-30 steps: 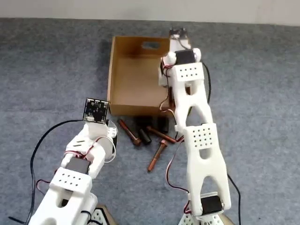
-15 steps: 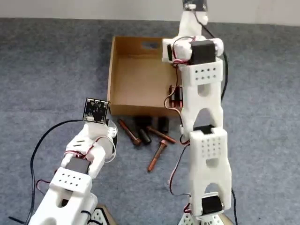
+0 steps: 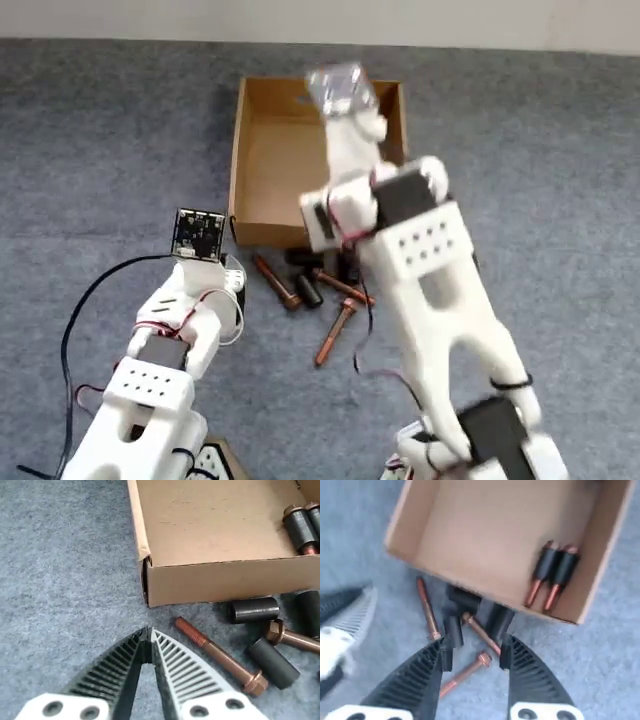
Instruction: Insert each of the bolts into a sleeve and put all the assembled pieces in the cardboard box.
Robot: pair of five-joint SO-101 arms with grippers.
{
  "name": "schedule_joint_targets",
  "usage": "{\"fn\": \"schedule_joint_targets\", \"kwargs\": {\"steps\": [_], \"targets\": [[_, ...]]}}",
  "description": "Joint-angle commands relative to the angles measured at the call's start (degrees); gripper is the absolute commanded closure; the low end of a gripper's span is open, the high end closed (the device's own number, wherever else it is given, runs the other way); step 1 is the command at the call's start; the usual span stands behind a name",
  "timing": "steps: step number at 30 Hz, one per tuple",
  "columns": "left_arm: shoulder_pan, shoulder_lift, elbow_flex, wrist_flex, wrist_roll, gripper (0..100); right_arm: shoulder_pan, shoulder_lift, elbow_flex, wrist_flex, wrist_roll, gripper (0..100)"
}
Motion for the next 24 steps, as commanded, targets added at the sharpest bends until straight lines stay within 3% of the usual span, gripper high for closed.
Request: {"fn": "schedule_joint_targets", "kwargs": {"steps": [1,6,13,24], "targets": [[-3.5,-1.1,-0.8,-1.1,-0.2,99,-3.5,-6.2,20.8,-12.0,5.1,84.7],[-8.3,-1.1,-1.6,-1.0,1.8,99,-6.7,-2.9,30.3,-21.4,6.2,84.7],[-8.8,-1.1,-1.5,-1.0,4.0,99,-6.9,10.0,28.8,-29.5,6.2,84.7],[-8.8,-1.1,-1.5,-1.0,4.0,99,-6.5,22.4,19.6,-29.8,6.2,84.8]]}}
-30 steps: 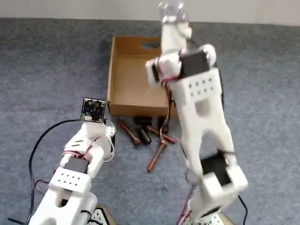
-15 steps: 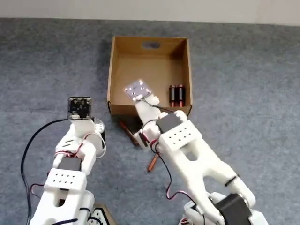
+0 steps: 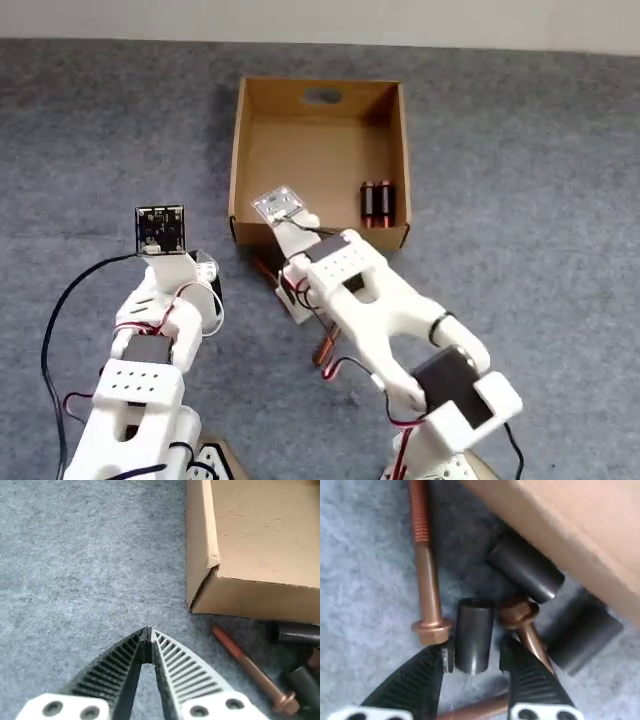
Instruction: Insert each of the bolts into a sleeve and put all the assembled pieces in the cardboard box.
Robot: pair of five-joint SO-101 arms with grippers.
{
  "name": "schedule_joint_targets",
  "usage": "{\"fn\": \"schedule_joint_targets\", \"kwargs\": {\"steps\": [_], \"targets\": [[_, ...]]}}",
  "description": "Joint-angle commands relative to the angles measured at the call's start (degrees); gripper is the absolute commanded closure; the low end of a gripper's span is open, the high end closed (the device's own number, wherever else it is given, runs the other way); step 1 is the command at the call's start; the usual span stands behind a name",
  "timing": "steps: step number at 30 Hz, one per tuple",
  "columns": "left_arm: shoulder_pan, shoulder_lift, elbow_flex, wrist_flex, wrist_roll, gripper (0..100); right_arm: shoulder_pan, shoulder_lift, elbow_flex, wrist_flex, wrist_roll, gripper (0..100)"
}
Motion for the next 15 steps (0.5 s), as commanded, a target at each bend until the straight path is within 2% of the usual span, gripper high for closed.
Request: {"fn": "schedule_joint_targets", "kwargs": {"steps": [1,5,12,15], "targets": [[-0.4,-1.1,-1.5,-1.0,0.4,99,0.1,1.2,-3.6,-0.7,0.6,85.8],[-0.3,-1.1,-1.5,-1.0,0.4,99,0.0,1.2,-3.6,-0.3,0.6,99.1],[-0.2,-1.1,-1.5,-1.1,0.4,99,0.3,-9.1,-3.1,8.7,0.5,99.4],[-0.2,-1.1,-1.5,-1.1,0.4,99,4.0,-16.8,-0.7,13.7,0.6,99.4]]}}
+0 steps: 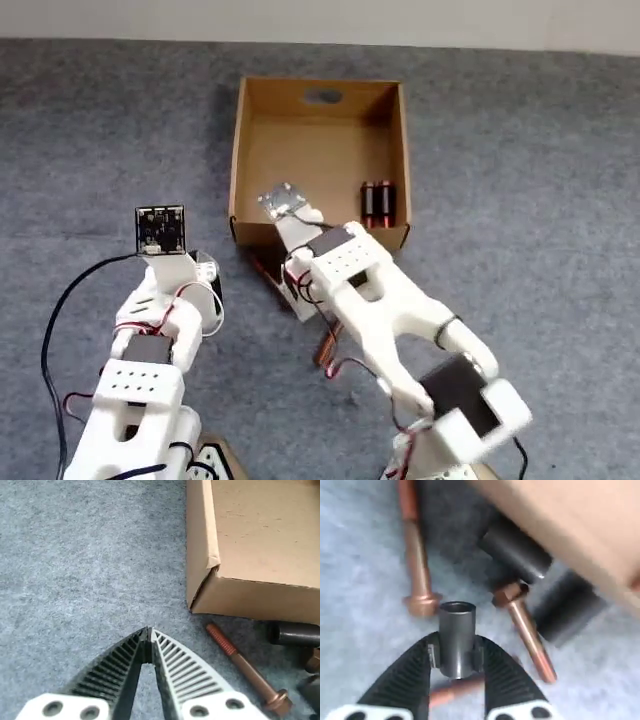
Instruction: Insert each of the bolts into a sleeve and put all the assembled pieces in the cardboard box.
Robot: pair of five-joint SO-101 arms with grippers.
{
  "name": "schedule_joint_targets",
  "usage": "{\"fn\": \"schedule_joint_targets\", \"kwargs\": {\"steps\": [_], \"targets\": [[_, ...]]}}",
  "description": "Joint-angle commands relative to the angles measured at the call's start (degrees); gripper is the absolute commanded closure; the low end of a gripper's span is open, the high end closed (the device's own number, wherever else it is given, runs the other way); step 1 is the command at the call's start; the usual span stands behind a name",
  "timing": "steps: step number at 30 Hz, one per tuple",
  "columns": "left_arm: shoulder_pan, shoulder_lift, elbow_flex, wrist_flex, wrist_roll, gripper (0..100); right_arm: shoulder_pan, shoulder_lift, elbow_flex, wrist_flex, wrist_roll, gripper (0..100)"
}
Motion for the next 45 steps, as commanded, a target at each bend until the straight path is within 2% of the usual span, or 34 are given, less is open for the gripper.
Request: {"fn": "schedule_joint_targets", "kwargs": {"steps": [1,8,11,13,17,22,24,27,31,37,41,45], "targets": [[-0.2,-1.1,-1.5,-1.1,0.4,99,5.9,-11.1,1.7,4.6,0.6,99.4],[-0.2,-1.1,-1.5,-1.1,0.5,99,23.4,-24.9,16.9,4.5,0.8,99.4],[0.0,-1.1,-1.5,-1.1,0.5,99,27.3,-28.7,23.5,4.2,1.8,99.4],[0.8,-1.1,-1.4,-1.1,0.5,99,28.7,-30.5,27.6,2.2,6.5,99.3],[1.4,-1.1,-0.8,-1.1,0.4,99,30.6,-30.9,33.9,-1.4,10.3,98.4],[1.4,-1.1,-0.6,-1.1,0.4,99,30.6,-30.9,36.1,-2.0,10.3,86.0],[1.4,-1.1,-0.6,-1.1,0.4,99,30.6,-30.9,36.1,-2.0,10.3,84.9],[1.4,-1.1,-0.6,-1.1,0.4,99,30.6,-30.9,35.9,-2.6,10.4,85.0],[1.4,-1.1,-0.5,-1.1,0.4,99,30.6,-30.8,36.5,-8.5,10.4,85.0],[1.1,-1.1,-0.5,-1.1,0.4,99,30.6,-27.6,36.6,-9.2,10.5,85.3],[1.1,-1.1,-0.5,-1.1,0.4,99,30.8,-22.5,36.4,-9.2,14.9,92.8],[1.1,-1.1,-0.5,-1.1,0.4,99,31.0,-21.6,36.1,-9.2,14.8,98.9]]}}
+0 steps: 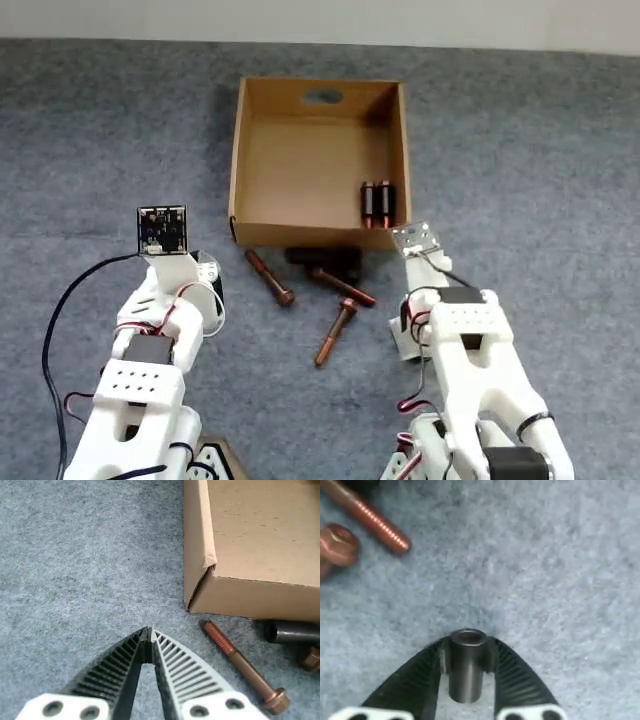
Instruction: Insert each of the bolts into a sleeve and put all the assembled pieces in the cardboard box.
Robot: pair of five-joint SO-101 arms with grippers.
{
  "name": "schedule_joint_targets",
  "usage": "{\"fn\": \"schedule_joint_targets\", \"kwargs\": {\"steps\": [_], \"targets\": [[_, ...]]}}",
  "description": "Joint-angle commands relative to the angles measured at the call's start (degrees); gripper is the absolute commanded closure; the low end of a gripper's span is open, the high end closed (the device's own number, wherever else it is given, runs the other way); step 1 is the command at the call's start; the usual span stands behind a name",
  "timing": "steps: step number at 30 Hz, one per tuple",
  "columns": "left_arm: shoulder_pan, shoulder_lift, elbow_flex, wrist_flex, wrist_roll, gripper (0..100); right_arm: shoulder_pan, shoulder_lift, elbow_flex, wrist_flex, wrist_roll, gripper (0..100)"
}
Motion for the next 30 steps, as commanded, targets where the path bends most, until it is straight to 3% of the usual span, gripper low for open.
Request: {"fn": "schedule_joint_targets", "kwargs": {"steps": [1,7,12,15,17,21,26,28,30], "targets": [[0.6,-1.1,-0.5,-1.1,0.4,99,0.2,0.1,0.0,0.0,1.0,99.5],[0.8,-1.1,-0.5,-1.0,0.4,99,0.1,-13.7,-1.9,5.7,0.4,99.3],[4.2,-1.1,-1.1,-0.8,-0.1,99,0.0,-32.7,-7.6,10.8,-10.0,99.3],[7.6,-0.9,-2.9,1.1,-7.2,99,-0.1,-40.1,-7.6,7.9,-16.5,99.3],[9.1,-0.7,-5.8,6.0,-11.2,99,-0.1,-41.8,-5.5,5.4,-19.1,99.3],[9.9,-0.6,-10.9,14.0,-12.0,98,-0.1,-42.1,0.0,1.0,-20.7,99.3],[9.9,-0.4,-13.4,18.0,-12.1,84,0.0,-42.3,3.1,0.0,-20.7,99.3],[9.9,-0.4,-14.5,20.0,-12.9,84,0.0,-42.3,3.2,0.0,-20.7,99.3],[10.0,1.0,-17.2,23.5,-18.1,84,0.0,-42.3,3.3,0.0,-20.7,99.3]]}}
